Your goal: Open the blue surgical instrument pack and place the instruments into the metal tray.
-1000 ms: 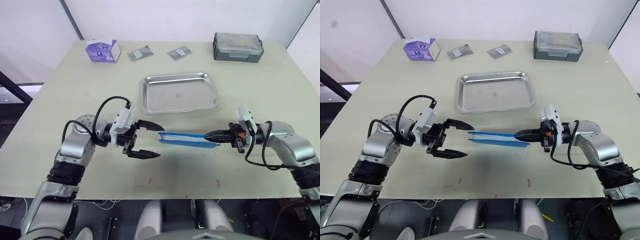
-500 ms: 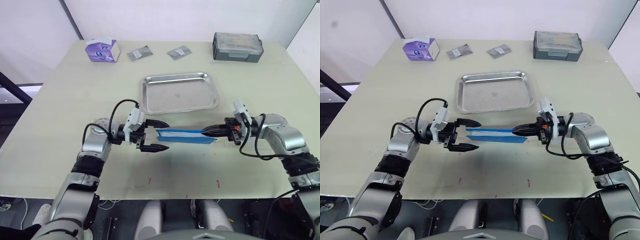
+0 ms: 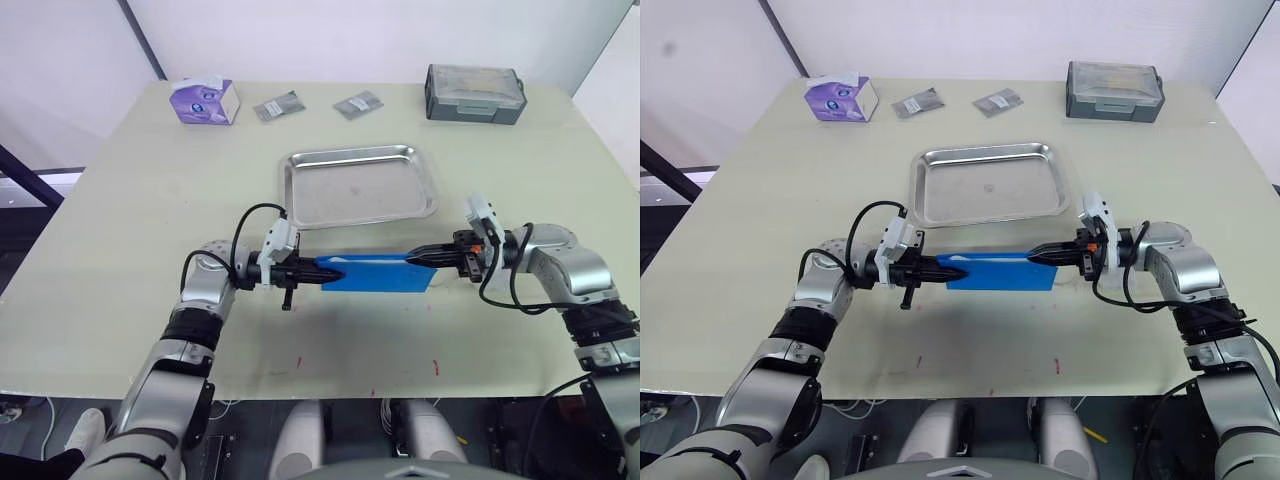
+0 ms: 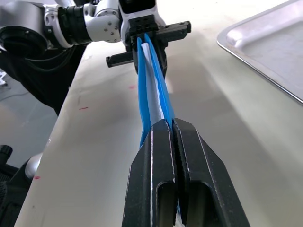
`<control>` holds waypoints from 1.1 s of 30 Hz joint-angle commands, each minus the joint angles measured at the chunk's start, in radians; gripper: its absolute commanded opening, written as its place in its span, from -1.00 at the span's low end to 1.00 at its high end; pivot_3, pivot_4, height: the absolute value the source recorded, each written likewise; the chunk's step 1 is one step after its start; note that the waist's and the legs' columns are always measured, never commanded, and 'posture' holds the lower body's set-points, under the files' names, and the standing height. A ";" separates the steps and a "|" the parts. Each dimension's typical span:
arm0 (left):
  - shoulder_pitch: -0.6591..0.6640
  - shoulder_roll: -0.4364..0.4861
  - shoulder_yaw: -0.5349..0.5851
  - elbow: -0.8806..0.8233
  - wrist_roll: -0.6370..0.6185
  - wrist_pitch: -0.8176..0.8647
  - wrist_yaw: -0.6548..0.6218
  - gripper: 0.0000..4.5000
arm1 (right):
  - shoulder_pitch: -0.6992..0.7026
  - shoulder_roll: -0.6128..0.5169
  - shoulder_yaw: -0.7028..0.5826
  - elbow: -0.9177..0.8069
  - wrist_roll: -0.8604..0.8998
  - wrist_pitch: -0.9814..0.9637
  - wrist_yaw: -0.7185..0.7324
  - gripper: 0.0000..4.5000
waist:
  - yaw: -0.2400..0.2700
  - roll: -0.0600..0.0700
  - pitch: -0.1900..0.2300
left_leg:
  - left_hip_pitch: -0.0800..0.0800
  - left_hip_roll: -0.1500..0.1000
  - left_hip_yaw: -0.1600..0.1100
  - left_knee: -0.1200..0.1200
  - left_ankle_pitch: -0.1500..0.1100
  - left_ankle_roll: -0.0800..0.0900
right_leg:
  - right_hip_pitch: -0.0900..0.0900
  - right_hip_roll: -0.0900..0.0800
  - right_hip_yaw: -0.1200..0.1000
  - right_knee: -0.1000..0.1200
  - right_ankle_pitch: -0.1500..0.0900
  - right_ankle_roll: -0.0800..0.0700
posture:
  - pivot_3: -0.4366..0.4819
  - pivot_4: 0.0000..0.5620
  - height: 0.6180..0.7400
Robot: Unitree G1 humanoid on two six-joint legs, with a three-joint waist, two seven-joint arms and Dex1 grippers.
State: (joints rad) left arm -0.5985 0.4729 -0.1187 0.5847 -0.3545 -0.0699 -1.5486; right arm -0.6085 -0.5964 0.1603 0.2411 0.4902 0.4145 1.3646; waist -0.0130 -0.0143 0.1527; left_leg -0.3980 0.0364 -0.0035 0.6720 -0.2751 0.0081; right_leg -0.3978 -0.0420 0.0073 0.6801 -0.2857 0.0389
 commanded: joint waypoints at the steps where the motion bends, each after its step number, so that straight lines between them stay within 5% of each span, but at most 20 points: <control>1: 0.009 -0.003 0.027 -0.043 -0.015 0.006 0.008 -0.97 | -0.005 0.007 -0.052 -0.050 0.021 -0.007 -0.010 -1.00 | 0.000 0.000 0.000 | 0.000 0.000 0.000 0.000 0.000 0.000 | 0.000 0.000 0.000 0.000 0.000 0.000 | -0.05 -0.47 0.91; 3: 0.023 -0.002 0.031 -0.076 -0.018 0.023 0.025 -0.97 | 0.005 0.002 -0.074 -0.079 0.041 0.020 -0.020 -1.00 | 0.000 0.000 0.000 | 0.000 0.000 0.000 0.000 0.000 0.000 | 0.000 0.000 0.000 0.000 0.000 0.000 | -0.05 -0.47 0.91; 5: 0.036 -0.001 0.034 -0.103 -0.020 0.036 0.039 -1.00 | 0.020 -0.008 -0.091 -0.109 0.049 0.034 -0.029 -0.49 | 0.000 0.000 0.000 | 0.000 0.000 0.000 0.000 0.000 0.000 | 0.000 0.000 0.000 0.000 0.000 0.000 | -0.05 -0.47 0.91; 13: 0.078 0.014 0.029 -0.148 -0.004 0.026 0.048 -1.00 | 0.123 -0.068 -0.213 -0.224 0.078 0.048 -0.095 0.95 | 0.002 0.000 0.000 | -0.001 0.000 0.000 0.000 0.000 0.000 | 0.000 0.000 0.000 0.000 0.000 0.000 | -0.05 -0.47 0.91; 33: 0.032 0.034 0.024 -0.109 0.019 -0.008 0.013 -1.00 | 0.403 -0.127 -0.368 -0.111 -0.097 -0.058 -0.409 0.98 | 0.001 0.000 0.000 | 0.000 0.000 0.001 0.000 0.000 0.000 | 0.000 0.000 0.001 0.000 0.000 0.000 | -0.05 -0.47 0.91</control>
State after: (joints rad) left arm -0.5489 0.4976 -0.1059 0.4835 -0.3352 -0.0669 -1.5237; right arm -0.2133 -0.7200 -0.1740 0.1373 0.3961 0.3612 0.9706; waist -0.0123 -0.0141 0.1526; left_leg -0.3979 0.0362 -0.0021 0.6717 -0.2752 0.0082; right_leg -0.3978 -0.0420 0.0089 0.6799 -0.2856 0.0390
